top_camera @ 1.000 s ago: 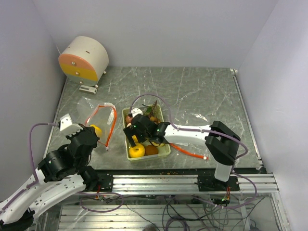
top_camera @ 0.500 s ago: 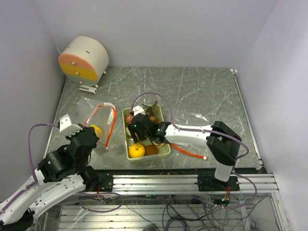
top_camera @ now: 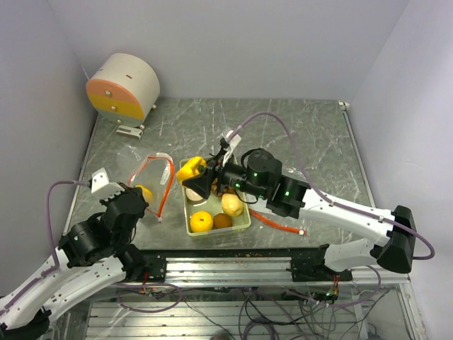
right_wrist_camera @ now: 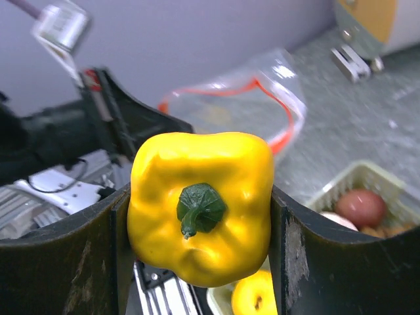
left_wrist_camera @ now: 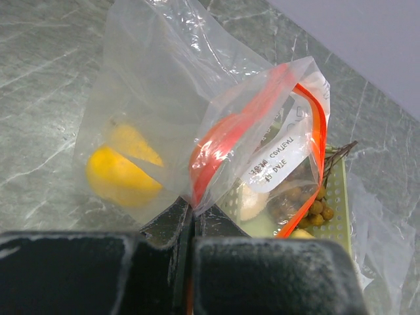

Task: Place the food in the zip-top bag and seal the zipper
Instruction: Place the fake vegetable in the zipper food storage bag, then pick up the fake fruit from the bin.

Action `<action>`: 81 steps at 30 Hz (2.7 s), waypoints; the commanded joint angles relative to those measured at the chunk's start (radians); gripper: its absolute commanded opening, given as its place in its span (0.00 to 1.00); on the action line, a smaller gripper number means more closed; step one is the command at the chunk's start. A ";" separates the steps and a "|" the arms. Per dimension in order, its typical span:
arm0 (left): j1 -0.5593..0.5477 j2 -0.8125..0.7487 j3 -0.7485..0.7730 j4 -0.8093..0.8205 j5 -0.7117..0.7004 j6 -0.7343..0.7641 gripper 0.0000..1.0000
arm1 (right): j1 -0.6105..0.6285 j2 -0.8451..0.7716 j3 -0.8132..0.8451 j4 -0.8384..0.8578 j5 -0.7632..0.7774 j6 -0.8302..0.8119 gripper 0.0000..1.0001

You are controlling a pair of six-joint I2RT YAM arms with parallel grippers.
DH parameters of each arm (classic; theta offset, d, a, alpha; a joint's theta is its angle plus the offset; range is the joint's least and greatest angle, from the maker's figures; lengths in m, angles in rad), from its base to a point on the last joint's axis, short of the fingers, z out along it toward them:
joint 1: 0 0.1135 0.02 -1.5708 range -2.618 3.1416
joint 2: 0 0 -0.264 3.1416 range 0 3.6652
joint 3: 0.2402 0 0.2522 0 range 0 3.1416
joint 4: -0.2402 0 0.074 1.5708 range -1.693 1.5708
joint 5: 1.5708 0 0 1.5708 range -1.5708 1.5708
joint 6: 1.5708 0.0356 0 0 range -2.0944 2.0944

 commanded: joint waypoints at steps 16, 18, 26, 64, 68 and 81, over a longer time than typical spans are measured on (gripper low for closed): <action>0.005 -0.074 -0.056 0.139 0.133 0.014 0.07 | 0.005 0.341 0.109 0.333 -0.084 0.034 0.45; 0.006 -0.068 -0.063 0.143 0.145 0.009 0.07 | 0.010 0.373 0.157 0.265 -0.036 0.017 0.47; 0.006 -0.051 -0.078 0.187 0.162 0.012 0.07 | 0.054 0.460 0.254 0.069 0.099 -0.024 0.73; 0.005 -0.073 -0.042 0.020 0.020 -0.051 0.07 | 0.093 0.331 -0.108 -0.261 0.103 0.096 1.00; 0.006 -0.083 -0.046 0.013 0.015 -0.055 0.07 | 0.092 0.360 -0.108 -0.243 0.094 0.093 1.00; 0.005 -0.085 -0.049 0.006 0.024 -0.067 0.07 | 0.093 0.408 -0.042 -0.265 0.171 0.070 0.58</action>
